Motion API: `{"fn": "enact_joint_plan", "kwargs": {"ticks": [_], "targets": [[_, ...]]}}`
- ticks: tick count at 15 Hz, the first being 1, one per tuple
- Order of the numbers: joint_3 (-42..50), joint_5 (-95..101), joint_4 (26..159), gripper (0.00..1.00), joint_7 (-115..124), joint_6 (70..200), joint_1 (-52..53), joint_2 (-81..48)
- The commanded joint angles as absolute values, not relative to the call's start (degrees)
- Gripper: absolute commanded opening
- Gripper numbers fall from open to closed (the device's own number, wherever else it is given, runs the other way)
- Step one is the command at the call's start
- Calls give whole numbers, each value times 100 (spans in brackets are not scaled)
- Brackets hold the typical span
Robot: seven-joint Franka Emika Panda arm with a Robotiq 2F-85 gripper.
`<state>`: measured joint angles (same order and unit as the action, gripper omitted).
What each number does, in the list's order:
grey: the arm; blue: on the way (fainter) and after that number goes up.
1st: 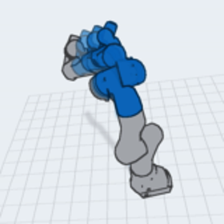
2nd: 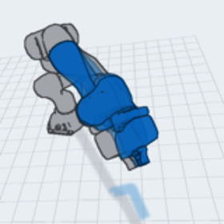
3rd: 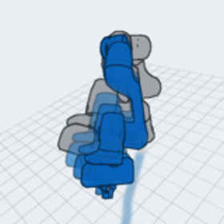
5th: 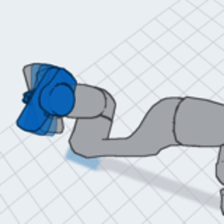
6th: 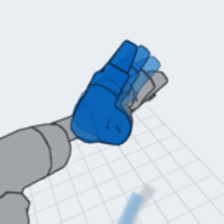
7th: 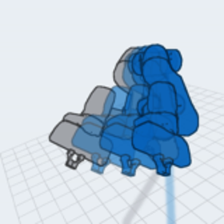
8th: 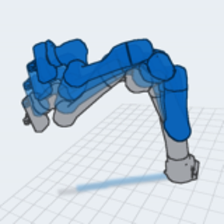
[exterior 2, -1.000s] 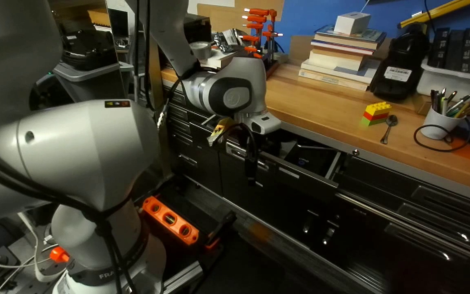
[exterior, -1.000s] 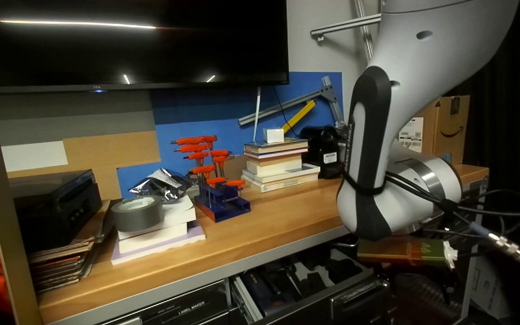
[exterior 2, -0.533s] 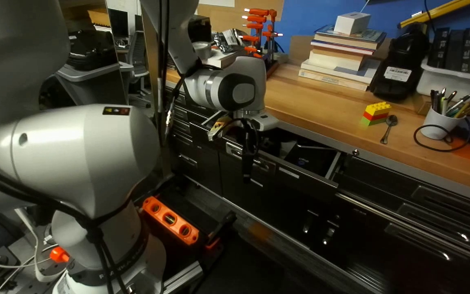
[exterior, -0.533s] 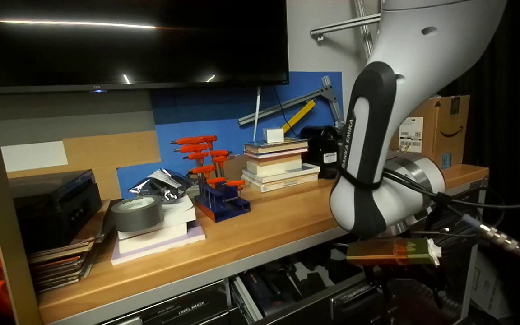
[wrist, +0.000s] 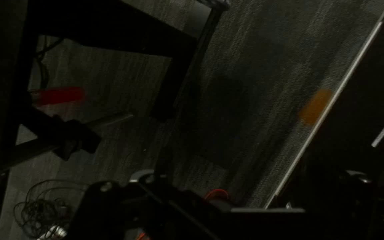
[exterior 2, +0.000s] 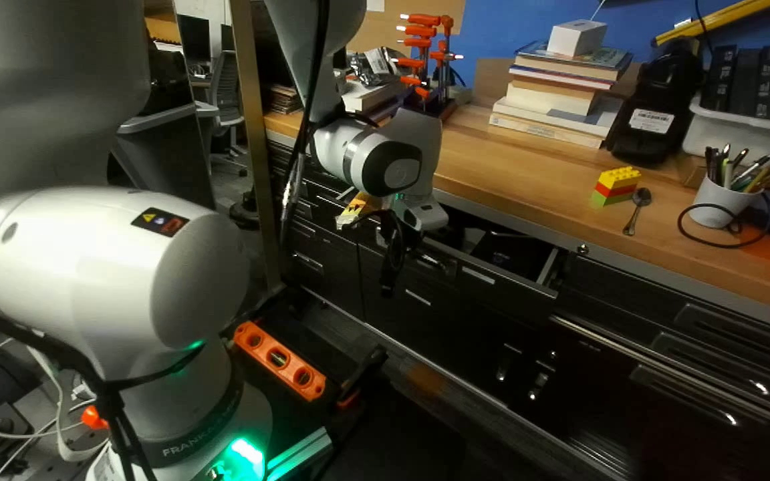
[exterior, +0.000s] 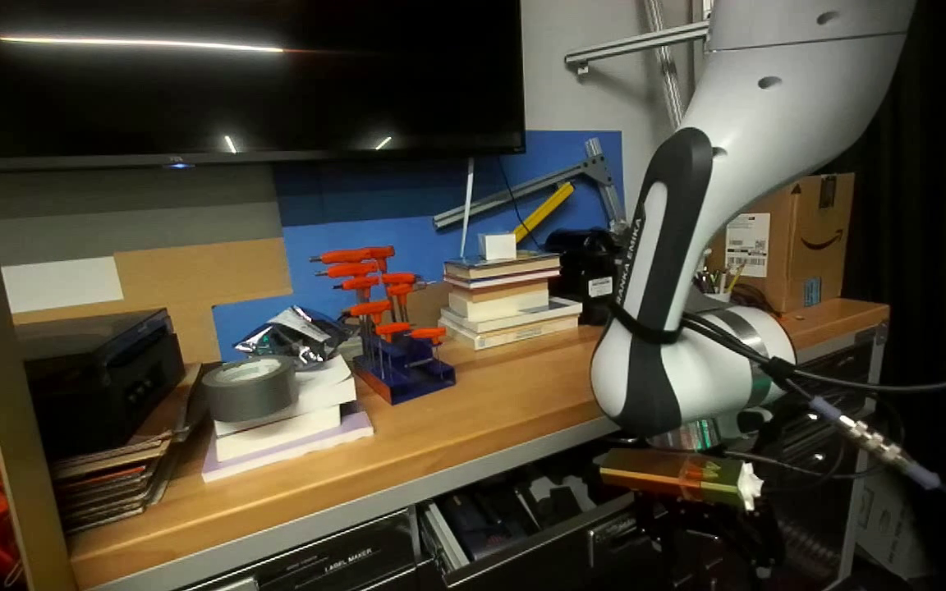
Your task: Put the black objects on the tabletop in the open drawer and then close the drawer
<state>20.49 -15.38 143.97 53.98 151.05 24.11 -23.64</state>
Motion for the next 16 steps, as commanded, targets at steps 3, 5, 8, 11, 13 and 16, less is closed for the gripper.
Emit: {"fn": "enact_joint_plan", "kwargs": {"ticks": [3, 5, 8, 11, 13, 16], "targets": [[551, -2279, 14009, 100, 5430, 16066, 1054, -2615], [286, -2413, 13822, 100, 5460, 16406, 893, -2809], [-10, -2528, 13458, 100, 5423, 16861, 749, -3215], [-289, -2601, 12976, 100, 5332, 17042, 585, -3664], [-366, -2571, 12690, 100, 5325, 17060, 556, -3912], [-475, -2578, 12399, 100, 5274, 17125, 470, -4155]]}}
